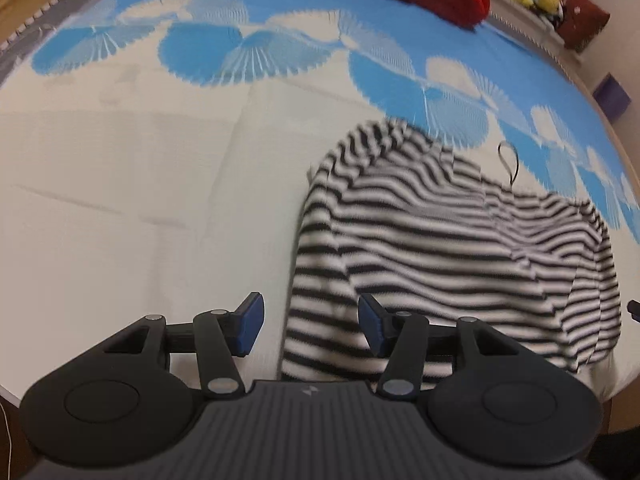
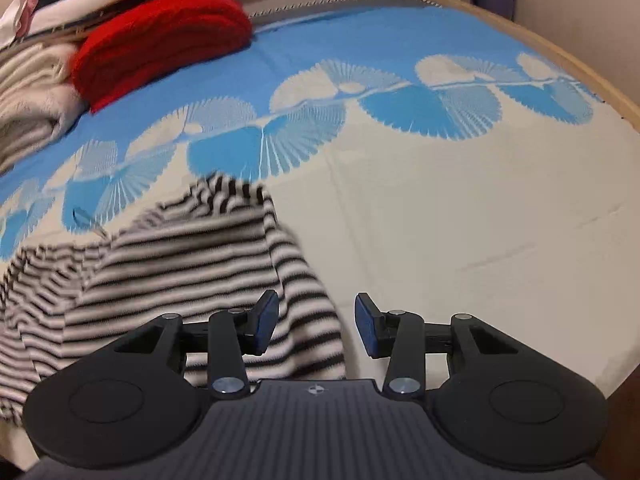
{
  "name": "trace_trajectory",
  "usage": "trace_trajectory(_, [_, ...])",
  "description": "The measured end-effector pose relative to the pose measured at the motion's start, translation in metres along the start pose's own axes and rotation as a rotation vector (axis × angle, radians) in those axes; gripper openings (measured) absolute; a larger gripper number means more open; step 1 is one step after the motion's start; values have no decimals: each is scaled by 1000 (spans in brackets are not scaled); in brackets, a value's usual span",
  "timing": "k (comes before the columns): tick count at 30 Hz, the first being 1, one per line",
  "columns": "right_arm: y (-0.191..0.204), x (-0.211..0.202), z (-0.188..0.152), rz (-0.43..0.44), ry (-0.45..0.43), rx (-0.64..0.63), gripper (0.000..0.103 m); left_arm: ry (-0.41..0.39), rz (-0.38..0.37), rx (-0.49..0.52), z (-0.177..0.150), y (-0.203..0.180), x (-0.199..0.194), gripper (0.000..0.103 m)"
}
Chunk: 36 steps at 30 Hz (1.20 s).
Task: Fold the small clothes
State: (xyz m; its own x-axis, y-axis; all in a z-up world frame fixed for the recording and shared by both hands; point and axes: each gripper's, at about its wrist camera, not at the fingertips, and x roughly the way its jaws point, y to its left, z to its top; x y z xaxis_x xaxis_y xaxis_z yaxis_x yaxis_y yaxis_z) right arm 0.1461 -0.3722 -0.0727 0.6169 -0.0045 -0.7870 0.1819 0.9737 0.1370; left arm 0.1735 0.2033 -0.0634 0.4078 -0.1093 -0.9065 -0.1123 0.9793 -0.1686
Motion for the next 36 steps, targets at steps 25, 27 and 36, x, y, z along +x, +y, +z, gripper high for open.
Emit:
trace_trajectory(25, [-2,14,-17,61,119,-80,6,83,-208,-90,-5,29,17,1])
trace_trajectory(27, [-14,1,-11,92,53,8,3,28,-240,-104,-4,35,3,0])
trace_trajectory(36, [-12,28,-24,-50,204,-83,2,243,-11,69,-21,24,39,1])
